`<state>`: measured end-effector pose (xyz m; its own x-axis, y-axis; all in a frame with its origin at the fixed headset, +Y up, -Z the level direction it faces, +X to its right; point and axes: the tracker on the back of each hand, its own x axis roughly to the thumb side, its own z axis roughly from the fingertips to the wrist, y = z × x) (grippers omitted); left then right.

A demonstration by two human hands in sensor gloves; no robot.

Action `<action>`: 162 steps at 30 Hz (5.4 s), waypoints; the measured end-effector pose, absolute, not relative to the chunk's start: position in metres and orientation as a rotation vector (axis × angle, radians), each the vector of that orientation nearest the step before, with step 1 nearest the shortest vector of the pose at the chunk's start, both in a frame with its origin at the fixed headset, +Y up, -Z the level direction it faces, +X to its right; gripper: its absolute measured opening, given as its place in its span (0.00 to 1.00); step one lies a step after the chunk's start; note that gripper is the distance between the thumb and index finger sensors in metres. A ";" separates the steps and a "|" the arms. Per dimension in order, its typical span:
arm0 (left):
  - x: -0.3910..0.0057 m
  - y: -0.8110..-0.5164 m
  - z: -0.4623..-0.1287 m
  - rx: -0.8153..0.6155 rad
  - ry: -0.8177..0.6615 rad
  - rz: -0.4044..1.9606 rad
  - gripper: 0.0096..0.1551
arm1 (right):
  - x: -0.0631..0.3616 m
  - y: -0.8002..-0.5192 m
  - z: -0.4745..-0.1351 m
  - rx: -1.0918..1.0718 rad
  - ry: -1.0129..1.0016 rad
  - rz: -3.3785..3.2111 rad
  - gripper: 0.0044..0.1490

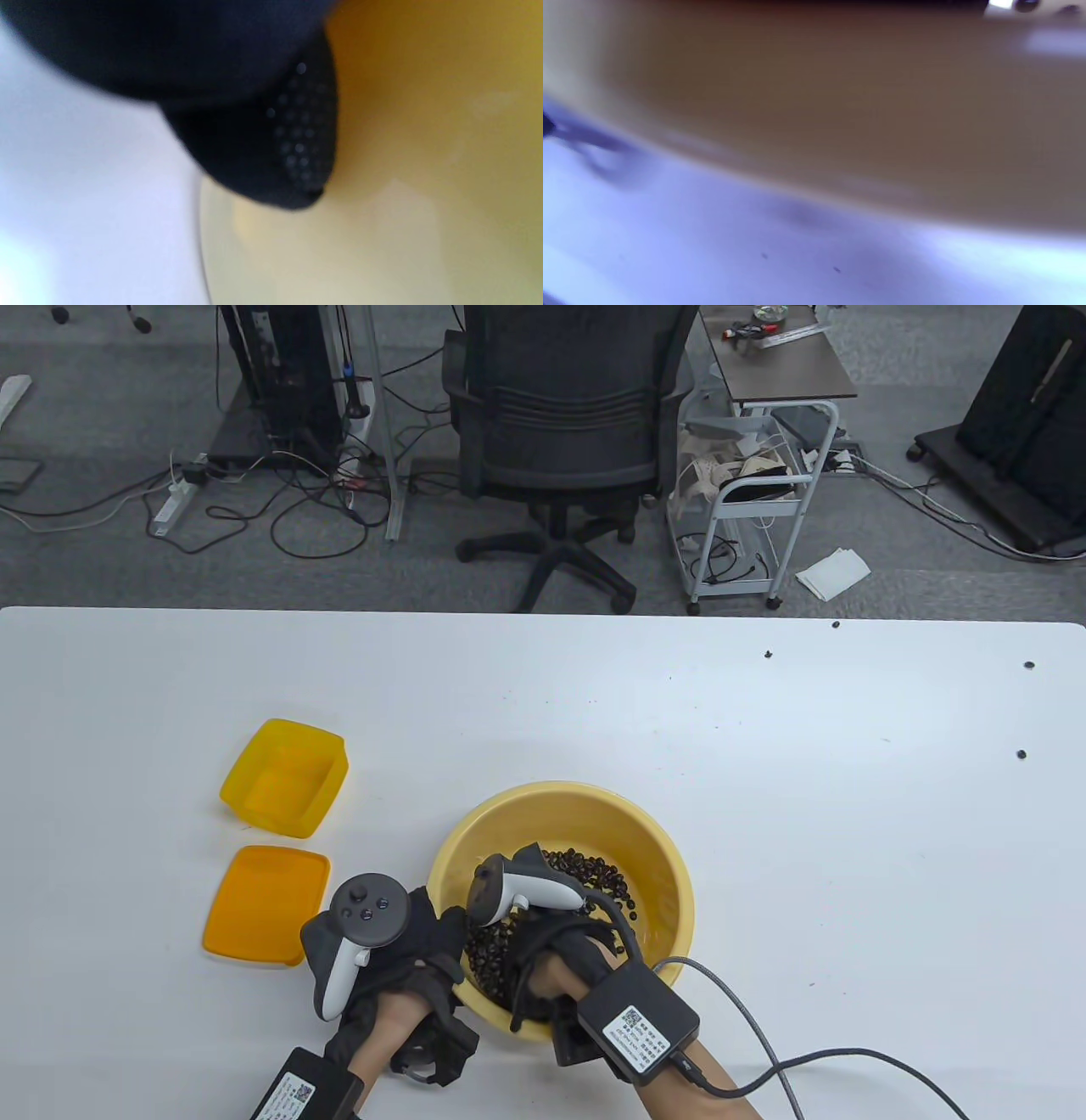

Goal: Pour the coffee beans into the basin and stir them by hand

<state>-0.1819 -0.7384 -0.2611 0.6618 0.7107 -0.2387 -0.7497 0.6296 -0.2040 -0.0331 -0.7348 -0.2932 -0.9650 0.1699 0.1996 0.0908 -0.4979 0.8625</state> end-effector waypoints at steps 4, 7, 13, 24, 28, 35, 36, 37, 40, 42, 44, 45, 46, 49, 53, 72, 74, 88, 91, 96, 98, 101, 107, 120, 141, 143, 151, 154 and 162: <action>-0.182 -0.739 -0.261 -0.307 0.129 0.852 0.39 | -0.049 -0.733 -0.303 0.413 1.442 2.616 0.32; -0.182 -0.739 -0.261 -0.312 0.124 0.855 0.39 | -0.056 -0.733 -0.314 0.385 1.398 2.619 0.32; -0.183 -0.739 -0.262 -0.321 0.118 0.856 0.38 | -0.061 -0.731 -0.331 0.379 1.324 2.670 0.31; -0.183 -0.738 -0.262 -0.325 0.112 0.848 0.39 | -0.045 -0.727 -0.377 0.205 0.938 2.883 0.28; -0.182 -0.737 -0.262 -0.319 0.119 0.829 0.39 | -0.025 -0.727 -0.388 0.072 0.855 3.023 0.27; -0.183 -0.737 -0.262 -0.319 0.120 0.827 0.39 | 0.013 -0.728 -0.388 -0.086 0.945 3.143 0.27; -0.183 -0.738 -0.262 -0.316 0.122 0.837 0.39 | 0.016 -0.728 -0.387 -0.116 0.973 3.157 0.27; -0.183 -0.738 -0.262 -0.313 0.123 0.839 0.39 | 0.018 -0.728 -0.385 -0.109 0.995 3.156 0.27; -0.183 -0.738 -0.262 -0.311 0.124 0.839 0.39 | 0.024 -0.729 -0.380 -0.125 1.064 3.144 0.28; -0.183 -0.738 -0.262 -0.306 0.125 0.842 0.38 | 0.027 -0.729 -0.377 -0.118 1.093 3.143 0.28; -0.182 -0.738 -0.262 -0.299 0.127 0.847 0.38 | 0.030 -0.729 -0.371 -0.100 1.096 3.141 0.28; -0.182 -0.738 -0.262 -0.294 0.128 0.847 0.38 | 0.031 -0.729 -0.369 -0.095 1.115 3.130 0.28; -0.182 -0.739 -0.261 -0.285 0.130 0.849 0.38 | 0.032 -0.730 -0.366 -0.093 1.134 3.116 0.28; -0.182 -0.739 -0.261 -0.275 0.135 0.851 0.38 | 0.034 -0.731 -0.356 -0.057 1.232 3.069 0.28; -0.182 -0.739 -0.261 -0.273 0.135 0.850 0.38 | 0.030 -0.735 -0.338 -0.069 1.439 2.897 0.27; -0.182 -0.739 -0.259 -0.264 0.136 0.845 0.38 | -0.041 -0.738 -0.295 0.396 1.542 2.678 0.29; -0.182 -0.739 -0.259 -0.267 0.133 0.850 0.37 | -0.045 -0.739 -0.302 0.366 1.534 2.636 0.29; -0.182 -0.739 -0.259 -0.281 0.115 0.853 0.38 | -0.061 -0.731 -0.352 0.247 1.215 2.735 0.29; -0.182 -0.739 -0.259 -0.283 0.112 0.854 0.38 | -0.058 -0.728 -0.364 0.213 1.003 2.937 0.28; -0.182 -0.739 -0.260 -0.289 0.108 0.852 0.38 | -0.051 -0.727 -0.371 0.110 0.808 3.155 0.27; -0.182 -0.739 -0.260 -0.291 0.106 0.854 0.38 | -0.046 -0.728 -0.374 0.059 0.760 3.254 0.27; -0.182 -0.739 -0.260 -0.291 0.109 0.849 0.38 | -0.033 -0.730 -0.377 -0.026 0.758 3.299 0.28; -0.182 -0.739 -0.260 -0.292 0.115 0.847 0.38 | -0.005 -0.729 -0.379 -0.154 0.870 3.303 0.28; -0.182 -0.738 -0.260 -0.281 0.128 0.843 0.38 | 0.026 -0.728 -0.356 -0.150 1.225 3.155 0.29; -0.182 -0.738 -0.260 -0.277 0.130 0.838 0.38 | -0.033 -0.734 -0.298 0.362 1.600 2.584 0.29; -0.182 -0.739 -0.260 -0.278 0.126 0.841 0.38 | -0.037 -0.736 -0.305 0.339 1.584 2.532 0.29; -0.181 -0.738 -0.261 -0.278 0.110 0.833 0.39 | -0.049 -0.731 -0.336 0.313 1.373 2.540 0.30; -0.182 -0.738 -0.261 -0.282 0.108 0.836 0.39 | -0.053 -0.728 -0.344 0.280 1.301 2.579 0.30; -0.182 -0.738 -0.261 -0.288 0.103 0.833 0.39 | -0.043 -0.720 -0.369 0.224 1.023 2.780 0.29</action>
